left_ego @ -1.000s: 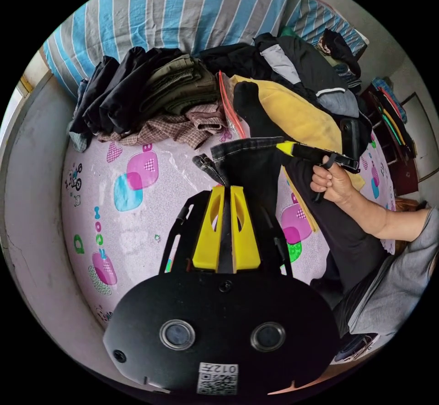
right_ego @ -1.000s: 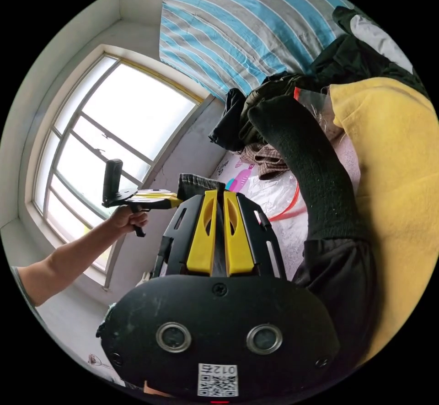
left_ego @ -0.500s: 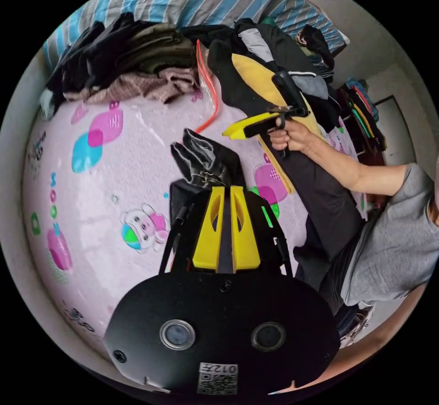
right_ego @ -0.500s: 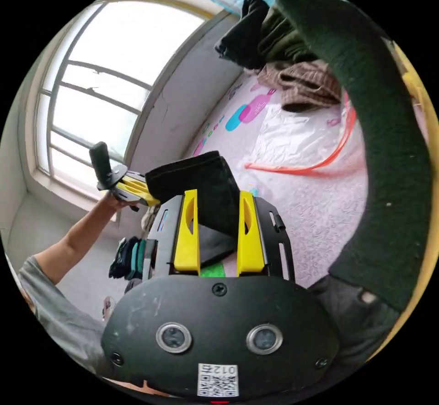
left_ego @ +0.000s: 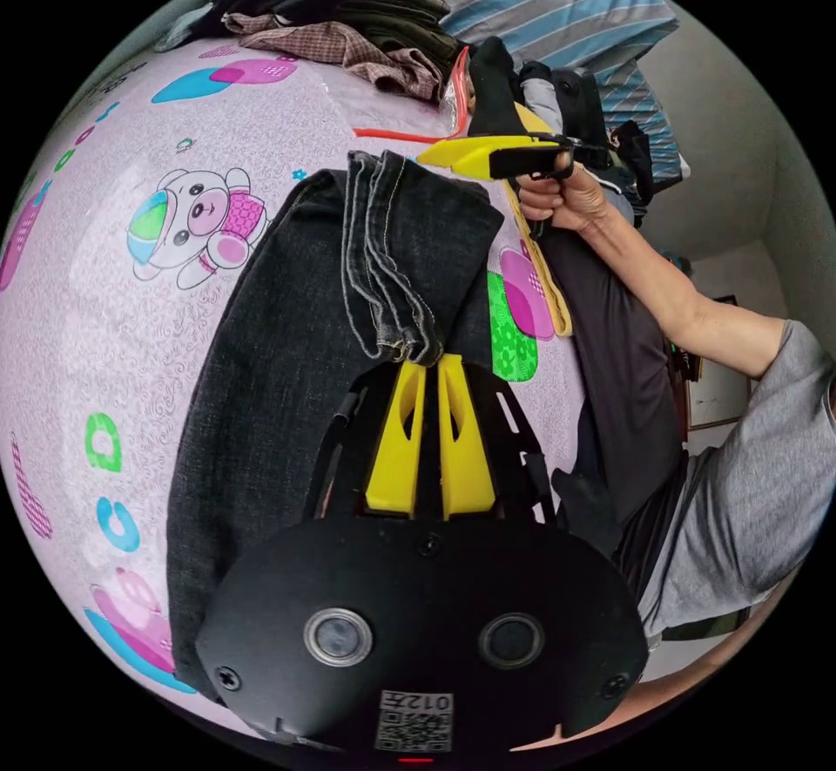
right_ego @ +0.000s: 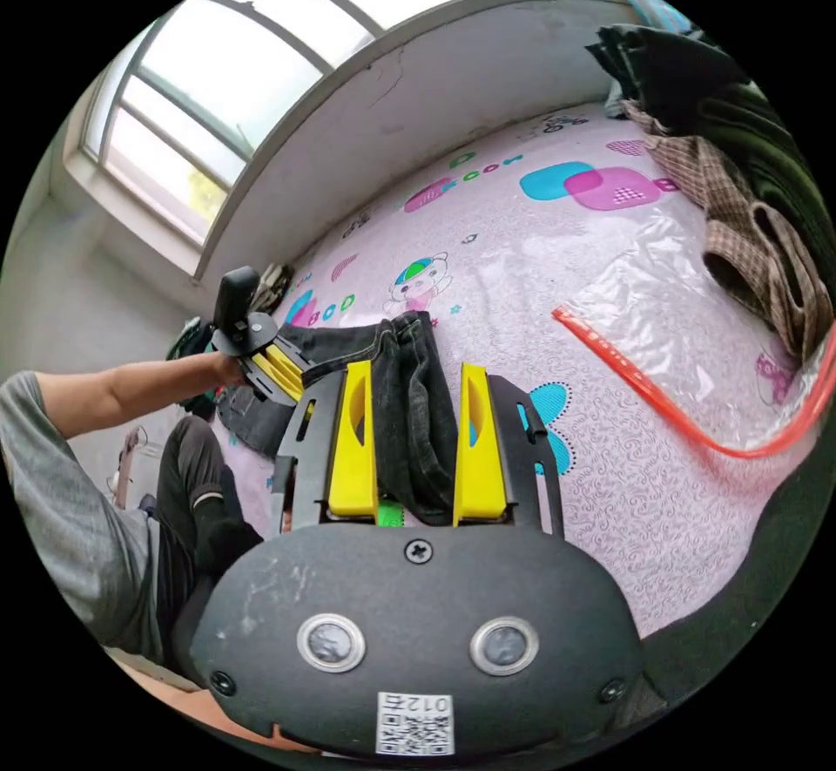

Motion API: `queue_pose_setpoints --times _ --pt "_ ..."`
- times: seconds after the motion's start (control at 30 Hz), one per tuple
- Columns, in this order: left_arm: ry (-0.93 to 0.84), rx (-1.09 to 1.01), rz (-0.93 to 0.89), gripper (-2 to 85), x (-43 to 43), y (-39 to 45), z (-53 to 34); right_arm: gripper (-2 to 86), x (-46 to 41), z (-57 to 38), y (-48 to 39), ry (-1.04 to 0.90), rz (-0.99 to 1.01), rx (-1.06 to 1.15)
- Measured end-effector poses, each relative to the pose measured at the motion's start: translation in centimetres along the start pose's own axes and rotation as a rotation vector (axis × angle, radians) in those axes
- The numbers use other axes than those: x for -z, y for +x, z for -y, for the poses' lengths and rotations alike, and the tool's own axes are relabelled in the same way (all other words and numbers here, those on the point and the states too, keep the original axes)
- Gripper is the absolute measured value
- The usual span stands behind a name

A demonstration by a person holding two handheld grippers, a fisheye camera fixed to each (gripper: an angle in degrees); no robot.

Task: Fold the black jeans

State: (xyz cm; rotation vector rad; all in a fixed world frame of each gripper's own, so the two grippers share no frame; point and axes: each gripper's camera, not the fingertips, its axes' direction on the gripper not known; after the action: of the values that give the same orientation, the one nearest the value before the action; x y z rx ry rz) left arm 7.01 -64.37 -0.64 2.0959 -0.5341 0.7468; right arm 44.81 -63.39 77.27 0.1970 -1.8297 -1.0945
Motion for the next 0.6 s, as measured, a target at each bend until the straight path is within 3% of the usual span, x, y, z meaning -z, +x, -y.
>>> queue_pose_setpoints --times 0.2,0.33,0.43,0.6 --pt "0.048 0.024 -0.037 2.3 1.0 1.6 -0.4 12.4 -3.6 1.2 -1.6 -0.051 -0.035 0.075" --pt "0.054 0.030 -0.035 2.0 1.7 3.6 -0.2 7.1 -5.1 2.0 -3.4 -0.112 -0.057 0.159" --pt "0.052 0.037 -0.032 1.6 2.3 5.3 0.0 0.5 -4.7 1.5 -4.5 -0.090 -0.094 0.195" --pt "0.054 0.053 0.001 0.8 4.0 8.5 0.4 -0.6 -2.9 -0.1 -4.1 -0.017 0.010 0.124"
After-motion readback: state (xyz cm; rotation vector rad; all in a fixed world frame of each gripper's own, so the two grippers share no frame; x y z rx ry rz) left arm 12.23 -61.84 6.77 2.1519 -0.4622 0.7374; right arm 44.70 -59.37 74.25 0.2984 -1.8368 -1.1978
